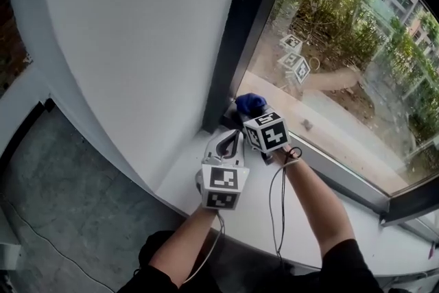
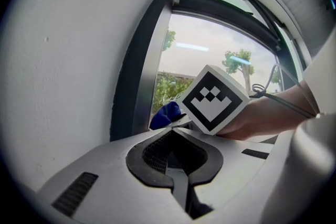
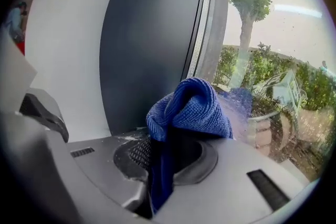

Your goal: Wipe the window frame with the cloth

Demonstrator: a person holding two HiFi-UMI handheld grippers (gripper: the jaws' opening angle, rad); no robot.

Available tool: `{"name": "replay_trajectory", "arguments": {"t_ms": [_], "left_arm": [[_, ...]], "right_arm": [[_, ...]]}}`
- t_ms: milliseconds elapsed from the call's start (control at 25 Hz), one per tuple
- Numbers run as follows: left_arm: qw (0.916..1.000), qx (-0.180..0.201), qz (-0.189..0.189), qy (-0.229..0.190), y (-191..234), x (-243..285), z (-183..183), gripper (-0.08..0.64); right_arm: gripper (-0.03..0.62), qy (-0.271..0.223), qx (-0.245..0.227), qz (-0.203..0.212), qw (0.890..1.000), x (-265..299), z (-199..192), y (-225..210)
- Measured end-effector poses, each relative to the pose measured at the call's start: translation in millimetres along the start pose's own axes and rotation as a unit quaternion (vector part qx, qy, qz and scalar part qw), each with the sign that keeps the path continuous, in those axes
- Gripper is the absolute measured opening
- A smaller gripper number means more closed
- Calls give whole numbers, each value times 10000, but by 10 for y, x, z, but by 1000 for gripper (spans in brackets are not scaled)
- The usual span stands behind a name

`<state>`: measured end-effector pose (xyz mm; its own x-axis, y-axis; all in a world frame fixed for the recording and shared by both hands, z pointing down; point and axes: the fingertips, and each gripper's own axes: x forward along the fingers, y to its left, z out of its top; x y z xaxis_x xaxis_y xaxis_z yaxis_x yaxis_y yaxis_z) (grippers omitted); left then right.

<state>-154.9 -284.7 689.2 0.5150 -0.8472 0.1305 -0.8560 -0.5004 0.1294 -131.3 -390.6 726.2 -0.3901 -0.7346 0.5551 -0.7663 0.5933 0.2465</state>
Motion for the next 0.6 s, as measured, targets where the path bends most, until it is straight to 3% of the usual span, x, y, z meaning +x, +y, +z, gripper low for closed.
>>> {"name": "replay_trajectory", "arguments": {"t_ms": [400, 600], "left_arm": [[9999, -137, 28, -23, -79, -152, 67, 6], [10000, -21, -3, -87, -178, -170, 42, 6]], "right_arm": [[41, -1224, 333, 505, 9906, -1, 318, 44], [41, -1980, 707, 642, 9755, -135, 437, 29]]}}
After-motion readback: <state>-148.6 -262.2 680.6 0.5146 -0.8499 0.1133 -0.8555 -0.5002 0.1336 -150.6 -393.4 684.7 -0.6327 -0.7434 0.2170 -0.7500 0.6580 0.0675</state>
